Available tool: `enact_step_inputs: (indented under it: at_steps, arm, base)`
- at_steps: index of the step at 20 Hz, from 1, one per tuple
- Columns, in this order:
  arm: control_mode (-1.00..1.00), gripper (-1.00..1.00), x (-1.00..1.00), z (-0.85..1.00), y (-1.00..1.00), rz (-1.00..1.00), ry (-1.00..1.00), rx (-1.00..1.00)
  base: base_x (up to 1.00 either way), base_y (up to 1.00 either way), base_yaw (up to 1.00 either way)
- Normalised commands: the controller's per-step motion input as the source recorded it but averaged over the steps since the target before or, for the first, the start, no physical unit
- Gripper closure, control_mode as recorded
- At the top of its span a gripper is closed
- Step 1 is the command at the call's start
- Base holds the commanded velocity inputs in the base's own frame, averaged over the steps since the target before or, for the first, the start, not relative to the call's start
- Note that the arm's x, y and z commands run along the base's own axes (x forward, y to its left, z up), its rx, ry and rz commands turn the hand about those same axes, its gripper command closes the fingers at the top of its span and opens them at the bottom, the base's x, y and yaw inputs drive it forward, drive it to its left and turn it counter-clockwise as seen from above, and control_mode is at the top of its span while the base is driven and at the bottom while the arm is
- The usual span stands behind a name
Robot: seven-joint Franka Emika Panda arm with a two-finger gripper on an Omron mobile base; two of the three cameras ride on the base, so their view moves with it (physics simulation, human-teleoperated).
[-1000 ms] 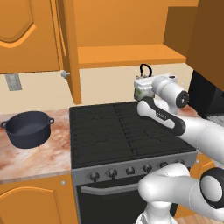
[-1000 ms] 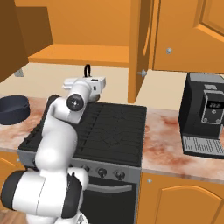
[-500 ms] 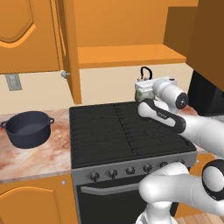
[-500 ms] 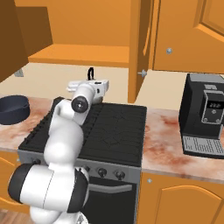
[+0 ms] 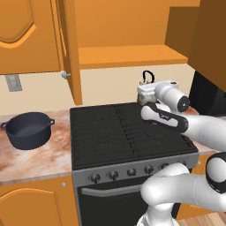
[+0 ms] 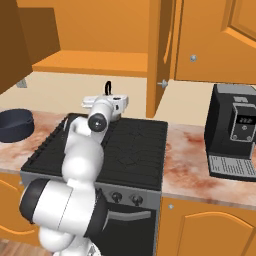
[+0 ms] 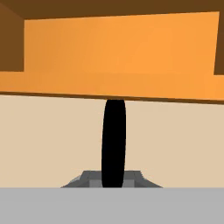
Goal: Pick the kettle from the cabinet and place it on a stove burner. Then pick the pot from the counter and place it on another stove burner. Finally, turn both burners on.
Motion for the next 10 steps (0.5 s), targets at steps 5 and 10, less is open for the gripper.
enact_step_inputs:
  at_steps: [5, 10]
  arm:
    - [-1.0, 1.0, 0.14, -0.18, -0.14, 0.0, 0.0, 0.0]
    - [-1.0, 1.0, 0.04, -0.11, -0.12, 0.0, 0.0, 0.0]
  base:
    - [0.0, 0.0, 0.0]
    - [0.0, 0.0, 0.0]
